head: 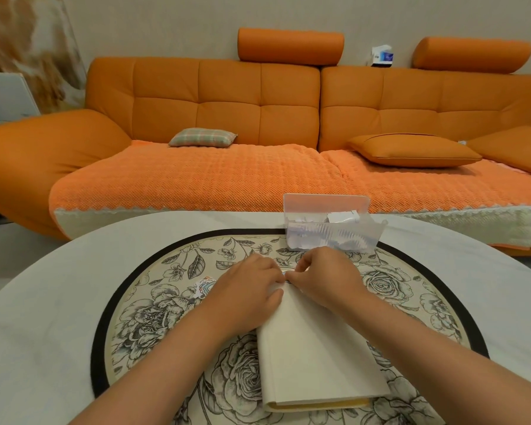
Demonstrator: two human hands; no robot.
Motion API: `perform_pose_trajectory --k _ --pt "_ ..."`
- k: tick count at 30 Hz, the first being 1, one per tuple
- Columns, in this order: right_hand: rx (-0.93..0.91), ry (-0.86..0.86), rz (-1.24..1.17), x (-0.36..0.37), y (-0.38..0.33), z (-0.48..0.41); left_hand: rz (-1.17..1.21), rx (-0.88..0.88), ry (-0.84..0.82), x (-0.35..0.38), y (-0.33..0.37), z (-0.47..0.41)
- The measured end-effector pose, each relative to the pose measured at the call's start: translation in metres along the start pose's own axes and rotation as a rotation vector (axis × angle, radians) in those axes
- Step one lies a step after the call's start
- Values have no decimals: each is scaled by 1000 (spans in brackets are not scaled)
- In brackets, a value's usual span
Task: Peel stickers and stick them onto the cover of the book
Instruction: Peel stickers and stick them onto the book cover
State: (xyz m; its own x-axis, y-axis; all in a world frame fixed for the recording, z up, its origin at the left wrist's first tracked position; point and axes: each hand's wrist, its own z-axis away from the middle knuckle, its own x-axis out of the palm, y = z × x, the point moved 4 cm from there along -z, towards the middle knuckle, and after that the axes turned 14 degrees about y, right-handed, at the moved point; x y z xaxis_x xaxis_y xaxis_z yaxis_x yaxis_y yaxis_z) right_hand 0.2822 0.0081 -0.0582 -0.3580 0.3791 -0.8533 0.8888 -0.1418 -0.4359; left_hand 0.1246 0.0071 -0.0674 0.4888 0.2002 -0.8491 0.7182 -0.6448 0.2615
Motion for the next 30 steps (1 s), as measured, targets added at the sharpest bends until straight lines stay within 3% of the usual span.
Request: perform_pose_trajectory --k 5,10,16,21,30 --pt "-313 110 110 -2 -4 15 -83 23 -61 -1 3 2" --pt "-570 104 204 9 5 33 -172 24 -145 3 7 2" --pt "-578 13 282 4 3 44 -234 -15 -228 9 7 4" --pt "-547 -28 307 6 3 39 -305 59 -178 3 18 5" --pt "-543 -39 244 4 10 39 -199 -3 -196 2 18 10"
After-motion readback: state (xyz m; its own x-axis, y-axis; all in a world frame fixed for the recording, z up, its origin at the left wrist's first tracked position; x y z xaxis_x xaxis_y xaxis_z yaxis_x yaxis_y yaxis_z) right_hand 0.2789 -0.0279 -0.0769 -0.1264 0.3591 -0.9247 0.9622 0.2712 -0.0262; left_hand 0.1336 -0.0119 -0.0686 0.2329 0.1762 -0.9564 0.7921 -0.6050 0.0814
